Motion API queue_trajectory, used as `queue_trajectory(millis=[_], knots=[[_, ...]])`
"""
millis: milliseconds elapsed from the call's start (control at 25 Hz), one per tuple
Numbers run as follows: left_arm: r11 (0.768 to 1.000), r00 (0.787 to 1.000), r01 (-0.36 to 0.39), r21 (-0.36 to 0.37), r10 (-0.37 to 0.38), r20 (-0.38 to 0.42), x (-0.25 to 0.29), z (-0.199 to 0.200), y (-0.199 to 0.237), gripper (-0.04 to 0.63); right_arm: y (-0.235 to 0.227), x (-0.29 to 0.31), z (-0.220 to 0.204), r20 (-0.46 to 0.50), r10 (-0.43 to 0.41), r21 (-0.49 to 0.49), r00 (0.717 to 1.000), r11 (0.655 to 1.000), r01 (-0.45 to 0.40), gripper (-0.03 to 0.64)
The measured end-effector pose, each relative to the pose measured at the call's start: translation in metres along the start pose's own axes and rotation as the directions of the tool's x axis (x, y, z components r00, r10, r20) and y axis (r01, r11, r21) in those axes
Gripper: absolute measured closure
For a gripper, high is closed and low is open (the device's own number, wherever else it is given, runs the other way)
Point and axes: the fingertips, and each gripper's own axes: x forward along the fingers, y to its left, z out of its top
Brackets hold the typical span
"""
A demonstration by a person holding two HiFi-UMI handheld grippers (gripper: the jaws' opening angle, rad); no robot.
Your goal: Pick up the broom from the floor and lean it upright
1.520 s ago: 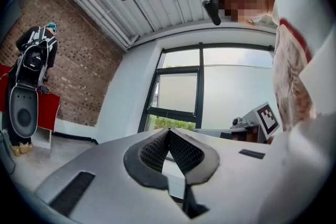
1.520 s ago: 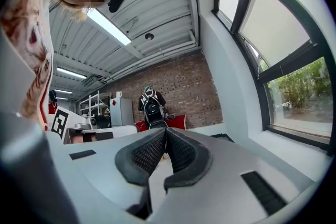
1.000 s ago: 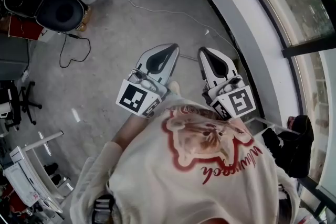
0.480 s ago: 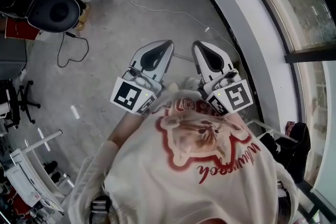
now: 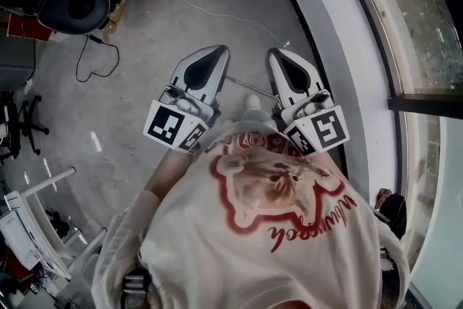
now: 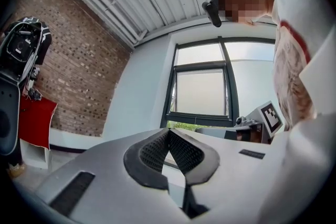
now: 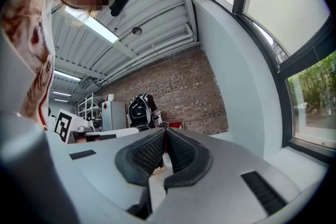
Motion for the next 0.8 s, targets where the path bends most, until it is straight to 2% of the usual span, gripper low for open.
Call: queue_trajectory(millis=[240, 360, 600, 800], knots=[[0.999, 1.0, -0.017, 0.031, 0.017, 0.011, 0.052, -0.001, 0.005, 0.577, -0.054, 0.019, 0.02, 0.037, 0.032, -0.01, 0.999, 0.999, -0.032, 0.592], [0.998, 0.998, -0.064, 0.029, 0.064, 0.004, 0.07, -0.005, 0.015, 0.577, -0.075, 0.029, 0.018, 0.016, 0.069, -0.007, 0.997, 0.998, -0.069, 0.592], [0.984, 0.984, -0.177, 0.026, 0.178, -0.02, 0.08, -0.014, 0.048, 0.577, -0.091, 0.057, 0.001, -0.042, 0.151, 0.012, 0.988, 0.989, -0.15, 0.592], [0.978, 0.977, -0.208, 0.023, 0.208, -0.041, 0.086, -0.023, 0.069, 0.577, -0.092, 0.087, -0.02, -0.082, 0.202, 0.006, 0.976, 0.979, -0.202, 0.592]])
